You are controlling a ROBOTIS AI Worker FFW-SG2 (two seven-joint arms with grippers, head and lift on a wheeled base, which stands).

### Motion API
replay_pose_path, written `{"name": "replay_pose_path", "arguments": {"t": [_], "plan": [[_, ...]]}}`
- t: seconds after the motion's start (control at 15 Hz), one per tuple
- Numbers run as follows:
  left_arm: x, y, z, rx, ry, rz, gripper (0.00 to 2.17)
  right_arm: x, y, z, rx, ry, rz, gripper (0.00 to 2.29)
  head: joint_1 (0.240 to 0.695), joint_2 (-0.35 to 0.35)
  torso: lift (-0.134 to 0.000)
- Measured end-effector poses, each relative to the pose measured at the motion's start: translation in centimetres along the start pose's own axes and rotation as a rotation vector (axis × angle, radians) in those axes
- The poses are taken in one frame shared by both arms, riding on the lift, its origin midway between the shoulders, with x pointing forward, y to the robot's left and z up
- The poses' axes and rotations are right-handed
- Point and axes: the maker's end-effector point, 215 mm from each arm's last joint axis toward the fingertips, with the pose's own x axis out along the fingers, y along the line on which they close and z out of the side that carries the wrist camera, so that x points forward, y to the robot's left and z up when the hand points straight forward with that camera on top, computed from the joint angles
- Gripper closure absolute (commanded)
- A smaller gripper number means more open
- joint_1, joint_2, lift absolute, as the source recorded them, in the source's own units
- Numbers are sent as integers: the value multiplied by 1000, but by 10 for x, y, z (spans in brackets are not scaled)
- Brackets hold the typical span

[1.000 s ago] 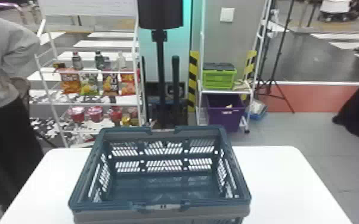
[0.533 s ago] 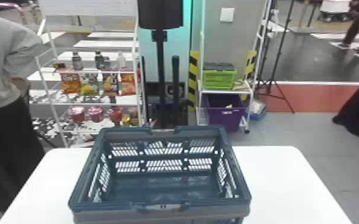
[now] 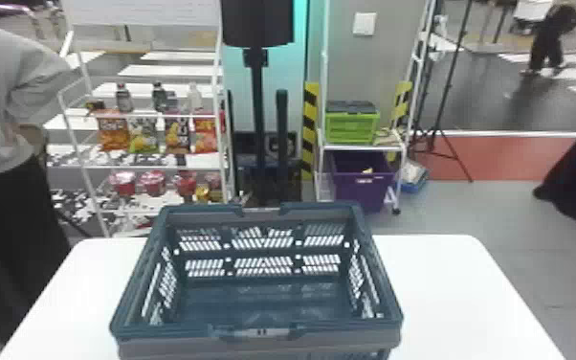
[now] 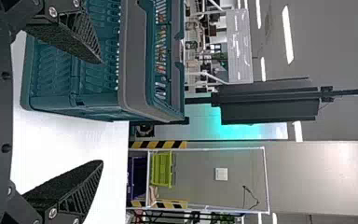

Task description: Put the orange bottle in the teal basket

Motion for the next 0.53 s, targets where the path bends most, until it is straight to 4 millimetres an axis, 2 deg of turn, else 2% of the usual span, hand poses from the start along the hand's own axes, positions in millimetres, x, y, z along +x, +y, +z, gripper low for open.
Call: {"name": "replay_pose_path", "arguments": {"t": [0.2,0.53], "plan": [[22,15,28,21,-12,15,586,1,-3,-3,-2,5,-6,130,499,0,0],[71,55,46,52,40,66,586,5,-8,-13,-6,28,-16,130,499,0,0]]}}
